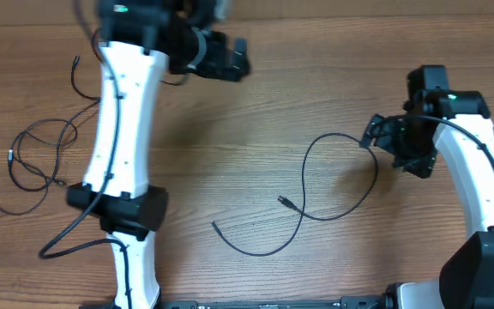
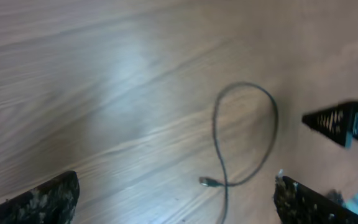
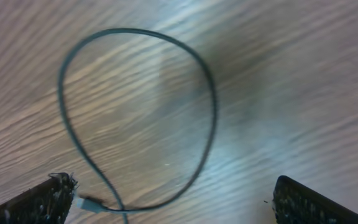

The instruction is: Untangle cables

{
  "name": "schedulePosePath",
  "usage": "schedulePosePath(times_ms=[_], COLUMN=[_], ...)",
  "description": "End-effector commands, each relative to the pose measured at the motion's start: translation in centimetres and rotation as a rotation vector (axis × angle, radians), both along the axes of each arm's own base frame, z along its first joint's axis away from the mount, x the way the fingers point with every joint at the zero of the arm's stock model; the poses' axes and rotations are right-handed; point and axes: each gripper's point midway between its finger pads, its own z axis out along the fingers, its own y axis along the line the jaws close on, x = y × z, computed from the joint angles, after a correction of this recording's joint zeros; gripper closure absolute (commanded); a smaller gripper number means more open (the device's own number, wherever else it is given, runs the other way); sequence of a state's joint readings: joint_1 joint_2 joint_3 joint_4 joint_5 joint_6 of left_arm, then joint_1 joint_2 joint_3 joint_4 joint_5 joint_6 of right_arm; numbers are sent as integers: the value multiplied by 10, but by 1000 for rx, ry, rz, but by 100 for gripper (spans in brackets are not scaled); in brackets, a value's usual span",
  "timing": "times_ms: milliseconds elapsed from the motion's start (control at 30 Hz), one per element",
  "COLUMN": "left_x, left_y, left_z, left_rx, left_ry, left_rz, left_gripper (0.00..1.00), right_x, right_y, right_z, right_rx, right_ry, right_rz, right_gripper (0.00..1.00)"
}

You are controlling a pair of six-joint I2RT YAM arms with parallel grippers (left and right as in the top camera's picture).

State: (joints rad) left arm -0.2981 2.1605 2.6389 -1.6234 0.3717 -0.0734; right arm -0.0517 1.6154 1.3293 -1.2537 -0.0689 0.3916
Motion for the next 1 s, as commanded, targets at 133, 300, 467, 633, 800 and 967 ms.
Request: schedulePosePath(times_ms=[133,300,467,633,800,967], left_x=[-29,-50,-62,-67,-66,-65], left_y=[-54,-82,-98,-99,-96,-95], left_z=[-38,-69,-88,-95,-98,-98], left_rx=[48,81,97,111,131,136], left_ry=[79,134,161,181,178,177], left_rz=[-148,-235,-279,-288,-281,-280], left_gripper=[0,0,0,1,2,2], right_x=[-12,-20,-31,-36,-41,-45], right_y=[-49,-50,-37,-13,12,18], right_z=[0,-3,-21,-52,-75,-93], right_rx=[-68,3,67,192,330,356], right_ry=[48,61,93,69,19,-5], right_rz=[-147,-90,-28,14,75,76], right_gripper=[0,0,0,4,8,21])
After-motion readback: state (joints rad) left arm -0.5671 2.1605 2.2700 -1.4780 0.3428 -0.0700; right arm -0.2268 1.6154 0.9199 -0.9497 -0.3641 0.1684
